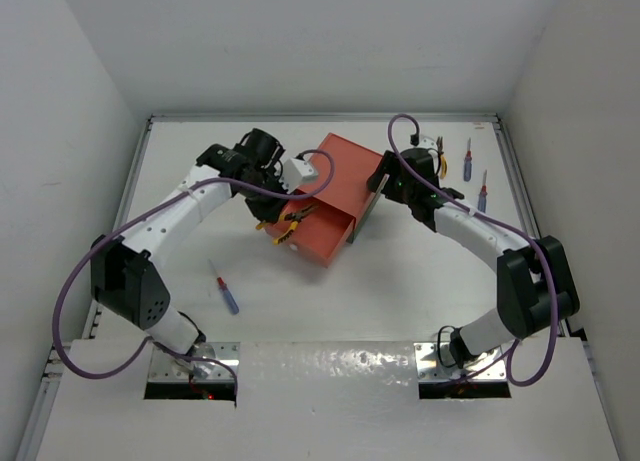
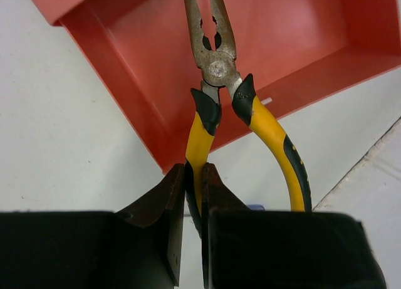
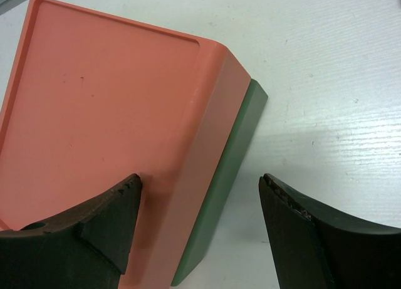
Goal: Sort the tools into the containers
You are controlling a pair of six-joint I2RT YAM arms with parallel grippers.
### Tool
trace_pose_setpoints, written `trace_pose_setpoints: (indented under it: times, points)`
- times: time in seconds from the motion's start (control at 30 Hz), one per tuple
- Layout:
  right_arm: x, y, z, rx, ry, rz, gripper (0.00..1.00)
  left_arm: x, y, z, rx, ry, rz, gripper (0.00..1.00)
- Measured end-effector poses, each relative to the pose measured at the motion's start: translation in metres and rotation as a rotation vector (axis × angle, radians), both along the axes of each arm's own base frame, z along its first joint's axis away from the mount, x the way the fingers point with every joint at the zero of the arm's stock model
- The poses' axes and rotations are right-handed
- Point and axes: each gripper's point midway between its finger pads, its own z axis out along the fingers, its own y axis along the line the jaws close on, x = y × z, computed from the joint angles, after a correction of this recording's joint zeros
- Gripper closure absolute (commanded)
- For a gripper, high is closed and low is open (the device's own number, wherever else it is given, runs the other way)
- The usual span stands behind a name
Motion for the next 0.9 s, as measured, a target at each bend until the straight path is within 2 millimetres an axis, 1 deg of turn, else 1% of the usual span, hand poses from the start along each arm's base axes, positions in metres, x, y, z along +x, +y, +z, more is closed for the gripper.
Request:
trace_pose_setpoints:
  times: [0.13,0.33,0.47,0.57,0.67,0.8,0.9]
  points:
    - [0.004,0.002,0.0,0.004,0.007,-0.003,0.28,-0.005,0.004,-0.003,0.024,0.027,-0.014,1.0]
    - [0.008,0.007,-0.002,0.043,0.007,-0.017,0.31,0.0,0.001,-0.005,0.029,0.031,-0.008,1.0]
    - [0.009,0.008,-0.002,0.061,0.008,-0.025,0.31,0.018,-0.013,-0.01,0.028,0.026,0.003,1.0]
    - [0.01,0.009,-0.002,0.066,0.009,-0.026,0.31,0.033,-0.027,-0.019,0.026,0.024,0.006,1.0]
    - [0.01,0.009,-0.002,0.07,0.01,-0.027,0.31,0.044,-0.036,-0.027,0.031,0.021,0.005,1.0]
    - [0.009,0.01,-0.002,0.073,0.011,-0.027,0.31,0.054,-0.043,-0.036,0.044,0.027,0.01,1.0]
    - [0.009,0.01,-0.002,0.075,0.012,-0.027,0.31,0.061,-0.049,-0.039,0.037,0.021,0.021,1.0]
